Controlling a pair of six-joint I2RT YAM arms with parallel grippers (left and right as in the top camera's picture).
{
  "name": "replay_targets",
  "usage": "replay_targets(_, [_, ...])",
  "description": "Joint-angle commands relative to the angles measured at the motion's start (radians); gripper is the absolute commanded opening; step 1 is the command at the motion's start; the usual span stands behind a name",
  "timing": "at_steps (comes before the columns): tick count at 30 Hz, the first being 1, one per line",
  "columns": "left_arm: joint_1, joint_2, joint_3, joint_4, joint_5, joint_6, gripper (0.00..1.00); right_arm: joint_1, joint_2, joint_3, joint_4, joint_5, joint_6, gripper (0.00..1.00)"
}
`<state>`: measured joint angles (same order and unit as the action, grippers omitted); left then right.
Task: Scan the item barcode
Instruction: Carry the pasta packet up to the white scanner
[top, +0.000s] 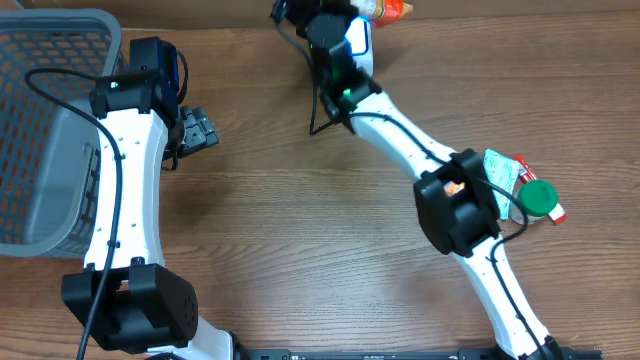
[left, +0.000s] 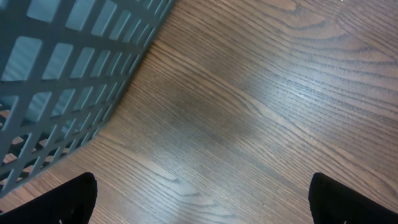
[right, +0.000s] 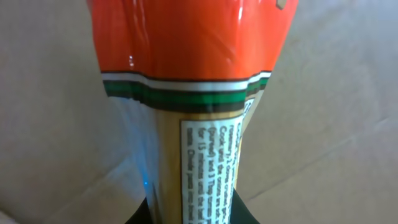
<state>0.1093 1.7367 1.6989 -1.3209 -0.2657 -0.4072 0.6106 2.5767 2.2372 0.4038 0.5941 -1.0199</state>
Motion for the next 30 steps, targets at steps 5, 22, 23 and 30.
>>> replay_targets(5, [0.002, 0.002, 0.019, -0.002, 0.001, 0.022, 1.00, 0.021, 0.036, 0.034, 0.085, 0.019, -0.113, 0.03])
replay_targets(22, [0.002, 0.002, 0.019, -0.003, 0.001, 0.022, 1.00, 0.027, 0.052, 0.034, 0.036, 0.035, 0.031, 0.03])
replay_targets(23, [0.002, 0.002, 0.019, -0.002, 0.001, 0.022, 1.00, 0.024, 0.052, 0.034, 0.037, 0.039, 0.058, 0.03])
replay_targets(30, [0.002, 0.002, 0.019, -0.002, 0.001, 0.022, 1.00, 0.022, 0.052, 0.034, 0.056, 0.053, 0.124, 0.03])
